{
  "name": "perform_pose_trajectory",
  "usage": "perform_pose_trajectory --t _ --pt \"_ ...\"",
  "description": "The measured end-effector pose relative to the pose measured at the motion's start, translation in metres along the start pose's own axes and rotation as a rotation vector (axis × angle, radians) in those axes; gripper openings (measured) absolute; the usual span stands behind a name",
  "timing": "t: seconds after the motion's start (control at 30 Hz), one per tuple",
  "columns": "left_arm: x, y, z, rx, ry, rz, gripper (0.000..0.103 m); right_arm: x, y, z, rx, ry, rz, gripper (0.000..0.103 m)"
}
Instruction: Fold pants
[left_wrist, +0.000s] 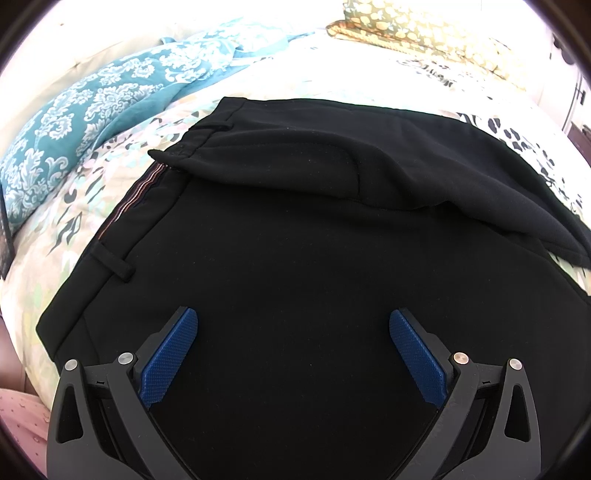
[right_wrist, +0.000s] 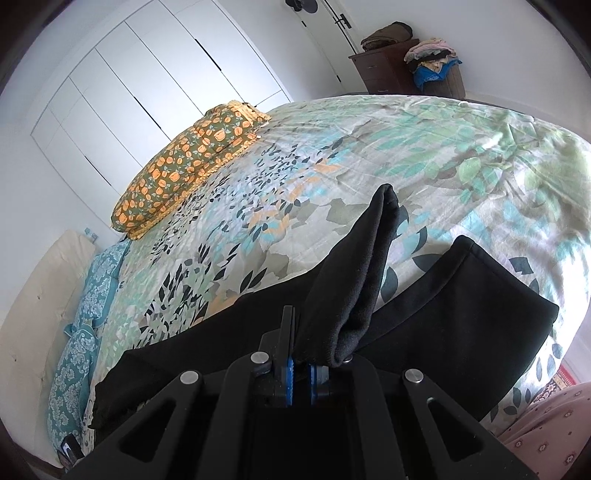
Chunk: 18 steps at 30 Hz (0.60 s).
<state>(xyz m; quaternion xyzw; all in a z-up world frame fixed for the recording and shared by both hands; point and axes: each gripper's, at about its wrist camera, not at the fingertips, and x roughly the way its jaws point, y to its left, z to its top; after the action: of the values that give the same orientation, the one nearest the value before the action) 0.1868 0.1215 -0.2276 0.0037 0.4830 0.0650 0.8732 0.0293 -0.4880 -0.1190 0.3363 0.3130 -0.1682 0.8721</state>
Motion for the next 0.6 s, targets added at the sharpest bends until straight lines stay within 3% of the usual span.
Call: perform_pose_trajectory --t 0.1,0.2,0.3,0.43,0.5,0.6 --pt "-0.001 0.000 0.003 0.002 0.015 -0.001 0.103 -0.008 0.008 0.001 0.000 0.001 0.042 0.006" --pt "-0.005 -0.001 0.014 0.007 0.089 -0.034 0.102 -0.020 0.017 0.004 0.002 -0.009 0.091 0.006" --pt "-0.016 -0.005 0.033 -0.034 0.091 -0.171 0.102 -0.032 0.024 0.011 -0.010 -0.019 0.137 0.006" --pt "-0.011 -0.028 0.084 -0.135 0.125 -0.373 0.102 -0.040 0.026 0.017 0.004 -0.014 0.192 0.006" --pt "0.001 -0.040 0.109 -0.179 0.156 -0.430 0.102 -0.043 0.028 0.021 0.001 -0.010 0.216 0.006" --pt "0.029 -0.061 0.148 -0.236 0.200 -0.456 0.102 -0.052 0.031 0.027 -0.008 -0.012 0.256 0.006"
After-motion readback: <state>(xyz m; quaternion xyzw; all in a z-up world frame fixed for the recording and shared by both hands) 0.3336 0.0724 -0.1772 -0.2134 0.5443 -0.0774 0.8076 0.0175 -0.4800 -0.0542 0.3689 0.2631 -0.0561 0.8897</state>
